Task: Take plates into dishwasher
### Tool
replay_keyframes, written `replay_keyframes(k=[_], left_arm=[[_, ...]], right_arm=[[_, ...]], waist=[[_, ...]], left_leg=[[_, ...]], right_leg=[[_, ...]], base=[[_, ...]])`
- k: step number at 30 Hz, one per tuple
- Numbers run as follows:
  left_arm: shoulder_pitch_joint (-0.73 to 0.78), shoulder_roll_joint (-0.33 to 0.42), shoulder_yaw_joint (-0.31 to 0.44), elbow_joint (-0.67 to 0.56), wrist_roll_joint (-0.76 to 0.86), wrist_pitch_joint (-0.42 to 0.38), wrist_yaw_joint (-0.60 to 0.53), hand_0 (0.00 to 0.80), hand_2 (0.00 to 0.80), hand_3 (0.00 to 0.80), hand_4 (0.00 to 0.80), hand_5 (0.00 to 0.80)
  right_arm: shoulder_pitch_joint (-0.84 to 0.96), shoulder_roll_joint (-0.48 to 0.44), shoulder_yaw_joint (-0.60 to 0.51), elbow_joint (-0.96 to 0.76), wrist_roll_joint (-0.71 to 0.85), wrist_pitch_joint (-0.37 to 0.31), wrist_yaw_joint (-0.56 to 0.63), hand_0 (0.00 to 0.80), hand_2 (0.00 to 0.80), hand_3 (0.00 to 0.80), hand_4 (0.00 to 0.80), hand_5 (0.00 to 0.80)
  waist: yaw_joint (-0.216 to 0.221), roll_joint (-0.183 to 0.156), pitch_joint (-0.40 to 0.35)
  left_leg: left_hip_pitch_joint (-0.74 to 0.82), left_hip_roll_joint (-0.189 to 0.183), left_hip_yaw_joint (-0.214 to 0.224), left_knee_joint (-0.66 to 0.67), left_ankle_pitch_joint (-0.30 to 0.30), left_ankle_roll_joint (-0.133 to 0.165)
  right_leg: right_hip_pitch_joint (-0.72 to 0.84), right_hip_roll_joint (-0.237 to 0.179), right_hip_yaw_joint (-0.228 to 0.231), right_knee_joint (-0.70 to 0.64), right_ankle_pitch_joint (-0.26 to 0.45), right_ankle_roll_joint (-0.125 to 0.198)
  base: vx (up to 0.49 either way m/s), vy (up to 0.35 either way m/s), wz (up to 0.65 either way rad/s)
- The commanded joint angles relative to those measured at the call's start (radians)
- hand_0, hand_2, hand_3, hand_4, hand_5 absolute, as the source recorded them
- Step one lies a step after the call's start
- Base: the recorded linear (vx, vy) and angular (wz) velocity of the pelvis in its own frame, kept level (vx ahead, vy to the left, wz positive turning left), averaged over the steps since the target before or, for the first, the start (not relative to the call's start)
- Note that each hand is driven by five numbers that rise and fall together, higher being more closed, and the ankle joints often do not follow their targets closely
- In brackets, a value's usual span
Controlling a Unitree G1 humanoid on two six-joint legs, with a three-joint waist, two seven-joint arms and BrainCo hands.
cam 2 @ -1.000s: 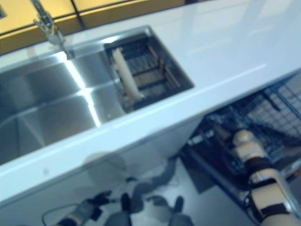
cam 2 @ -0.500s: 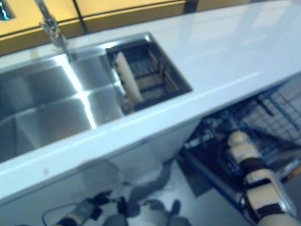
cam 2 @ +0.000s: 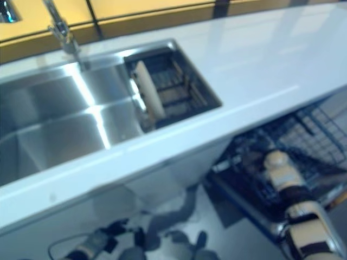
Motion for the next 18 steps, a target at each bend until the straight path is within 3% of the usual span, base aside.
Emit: replay_keyframes(k=[1, 18], left_arm=[[-0.013, 0.013, 0.005, 0.018, 0.031, -0.002, -0.005, 0.0, 0.0, 0.0, 0.0, 0.0], [0.048, 0.004, 0.052, 0.049, 0.064, -0.032, 0.009, 0.0, 0.0, 0.0, 0.0, 0.0]], right_arm=[[0.021, -0.068, -0.052, -0.084, 0.03, -0.015, -0.011, 0.0, 0.0, 0.0, 0.0, 0.0], [0.219, -0.18, -0.236, -0.302, 0.039, -0.019, 0.145, 0.0, 0.0, 0.0, 0.0, 0.0]], waist=[[-0.025, -0.024, -0.015], [-0.088, -0.057, -0.076]], left_leg=[[-0.015, -0.022, 0.068, -0.014, 0.005, 0.059], [0.026, -0.003, 0.119, -0.014, -0.011, 0.06]], right_leg=[[-0.031, 0.051, 0.037, 0.063, -0.02, -0.034], [-0.004, 0.067, 0.075, 0.047, -0.028, -0.039]], base=[[0.0, 0.0, 0.0], [0.011, -0.002, -0.09]])
